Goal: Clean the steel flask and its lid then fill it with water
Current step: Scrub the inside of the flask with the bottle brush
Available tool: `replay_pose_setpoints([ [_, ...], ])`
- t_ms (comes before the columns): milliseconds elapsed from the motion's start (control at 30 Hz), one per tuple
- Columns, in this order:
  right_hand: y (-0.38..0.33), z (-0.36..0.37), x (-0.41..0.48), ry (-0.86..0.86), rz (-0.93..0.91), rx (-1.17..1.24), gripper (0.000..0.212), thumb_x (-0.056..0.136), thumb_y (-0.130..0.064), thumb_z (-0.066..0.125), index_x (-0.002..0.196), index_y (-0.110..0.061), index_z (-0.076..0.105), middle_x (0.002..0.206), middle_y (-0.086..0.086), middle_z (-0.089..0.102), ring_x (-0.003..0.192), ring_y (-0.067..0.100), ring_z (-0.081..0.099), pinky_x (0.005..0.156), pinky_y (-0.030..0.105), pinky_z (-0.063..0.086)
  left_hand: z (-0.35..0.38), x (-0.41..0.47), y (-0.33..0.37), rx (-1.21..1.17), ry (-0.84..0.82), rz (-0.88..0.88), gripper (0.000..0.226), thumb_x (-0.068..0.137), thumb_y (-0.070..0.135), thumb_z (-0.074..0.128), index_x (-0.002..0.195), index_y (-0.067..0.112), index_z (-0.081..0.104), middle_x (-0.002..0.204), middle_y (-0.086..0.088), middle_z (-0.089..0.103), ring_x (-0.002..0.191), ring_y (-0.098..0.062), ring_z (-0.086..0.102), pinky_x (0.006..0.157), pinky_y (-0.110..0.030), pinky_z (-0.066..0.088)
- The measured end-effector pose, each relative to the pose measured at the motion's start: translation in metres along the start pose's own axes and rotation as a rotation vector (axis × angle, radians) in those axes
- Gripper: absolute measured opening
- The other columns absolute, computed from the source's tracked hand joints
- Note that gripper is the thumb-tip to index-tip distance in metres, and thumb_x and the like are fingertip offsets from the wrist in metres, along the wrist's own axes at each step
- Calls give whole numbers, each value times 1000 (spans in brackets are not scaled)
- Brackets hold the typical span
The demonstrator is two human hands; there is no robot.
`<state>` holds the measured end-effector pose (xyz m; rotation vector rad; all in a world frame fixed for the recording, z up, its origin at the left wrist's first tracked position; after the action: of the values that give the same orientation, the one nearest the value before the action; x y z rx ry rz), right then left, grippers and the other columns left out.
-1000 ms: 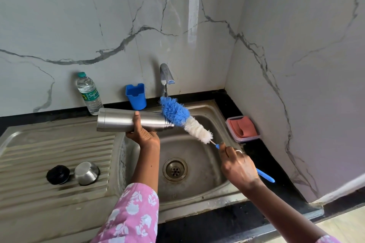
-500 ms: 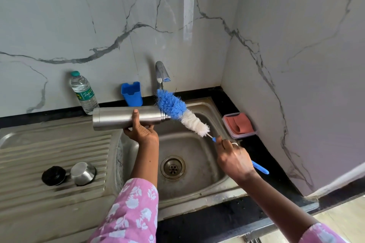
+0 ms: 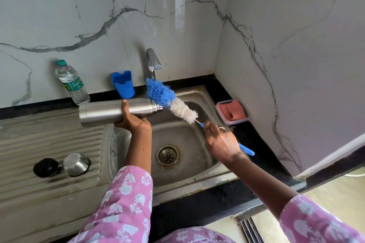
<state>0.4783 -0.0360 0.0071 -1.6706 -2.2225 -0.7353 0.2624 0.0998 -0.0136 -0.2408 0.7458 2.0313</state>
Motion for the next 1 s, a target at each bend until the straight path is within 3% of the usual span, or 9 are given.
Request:
replay_pose_setpoints([
  [133, 1, -1, -13, -3, -17, -1, 42, 69, -1, 35, 102, 12, 57, 61, 12, 56, 37, 24, 52, 31, 25, 39, 0, 2, 5, 19, 12, 29, 79, 73, 14, 78, 134, 17, 28, 129, -8, 54, 109, -27, 62, 88, -50, 53],
  [267, -1, 1, -5, -23, 14, 18, 44, 69, -2, 32, 94, 13, 66, 59, 13, 56, 36, 25, 53, 30, 26, 38, -3, -4, 0, 42, -33, -36, 68, 70, 15, 80, 125, 21, 39, 121, -4, 60, 105, -24, 64, 93, -52, 50],
  [433, -4, 2, 4, -32, 40, 23, 44, 68, -3, 31, 98, 13, 59, 59, 13, 56, 36, 26, 52, 30, 25, 35, -3, -6, -6, 38, 4, -74, 65, 79, 14, 70, 130, 19, 30, 127, -10, 54, 110, -29, 60, 94, -59, 46],
  [600, -1, 4, -13, 30, 11, 33, 39, 69, -1, 32, 104, 8, 45, 59, 11, 55, 36, 23, 51, 30, 26, 38, -1, 5, 3, -18, -5, 12, 82, 57, 25, 88, 122, 21, 38, 120, -8, 61, 102, -28, 66, 86, -55, 52],
  [800, 2, 7, -11, 53, 13, 34, 38, 69, 0, 31, 104, 7, 45, 60, 12, 55, 36, 24, 51, 29, 28, 40, -3, 13, 4, 31, -26, 16, 56, 68, 18, 83, 111, 19, 47, 119, -10, 63, 103, -29, 66, 87, -55, 52],
  [1000, -3, 2, 10, 6, 27, 41, 34, 69, -1, 31, 96, 8, 49, 57, 10, 53, 35, 23, 50, 29, 24, 35, -2, 8, -3, 86, -7, -65, 37, 79, 19, 72, 105, 24, 46, 120, -9, 61, 108, -31, 62, 91, -61, 47],
])
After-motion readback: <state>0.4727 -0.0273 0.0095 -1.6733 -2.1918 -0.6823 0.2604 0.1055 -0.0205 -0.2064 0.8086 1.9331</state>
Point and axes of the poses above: each hand's wrist, its own x-axis towards the middle knuckle, its own z-axis out of the palm, y = z × x, the point moved 2 cm from there along x, towards the middle knuckle
